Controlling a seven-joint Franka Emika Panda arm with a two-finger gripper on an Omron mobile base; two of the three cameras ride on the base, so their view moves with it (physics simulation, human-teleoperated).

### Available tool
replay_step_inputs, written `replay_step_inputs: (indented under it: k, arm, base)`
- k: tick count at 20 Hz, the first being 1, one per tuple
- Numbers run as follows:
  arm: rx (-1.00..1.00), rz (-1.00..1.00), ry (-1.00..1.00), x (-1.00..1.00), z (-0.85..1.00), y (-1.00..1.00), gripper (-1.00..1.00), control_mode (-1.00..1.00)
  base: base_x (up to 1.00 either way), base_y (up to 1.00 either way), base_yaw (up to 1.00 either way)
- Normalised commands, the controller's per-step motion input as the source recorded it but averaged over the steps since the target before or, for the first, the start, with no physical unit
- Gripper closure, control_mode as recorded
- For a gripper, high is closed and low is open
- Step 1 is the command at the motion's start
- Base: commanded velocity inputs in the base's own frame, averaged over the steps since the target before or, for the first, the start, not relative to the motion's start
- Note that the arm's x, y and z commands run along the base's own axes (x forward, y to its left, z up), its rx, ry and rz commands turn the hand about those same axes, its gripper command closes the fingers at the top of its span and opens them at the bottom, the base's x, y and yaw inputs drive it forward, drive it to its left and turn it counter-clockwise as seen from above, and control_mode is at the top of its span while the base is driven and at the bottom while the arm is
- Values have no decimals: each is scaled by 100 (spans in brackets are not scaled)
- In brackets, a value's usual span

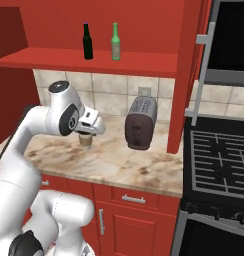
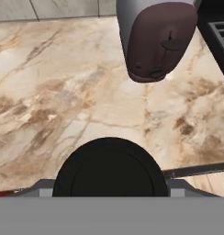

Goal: Sort all alcoholic drinks to one cabinet, and non-alcoholic drinks to the other.

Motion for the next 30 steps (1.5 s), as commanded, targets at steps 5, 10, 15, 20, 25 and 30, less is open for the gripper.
replay_step_inputs:
  k: [5, 10, 15, 20, 25, 30]
  arm:
    - [0, 1, 0, -78, 25, -6, 100, -100]
    - [0, 0, 0, -71, 15, 0, 100, -100]
    - [0, 0, 0, -60, 7, 0, 100, -100]
    - [0, 0, 0, -34, 15, 0, 100, 100]
    - [0, 0, 0, 0, 0, 0, 100, 100]
    - [0, 0, 0, 0, 0, 0, 100, 100]
  base:
    - [0, 0, 0]
    - [0, 0, 0]
    - [0, 0, 0]
    - [-9, 0, 0]
    - [-57, 0, 0]
    - [-84, 0, 0]
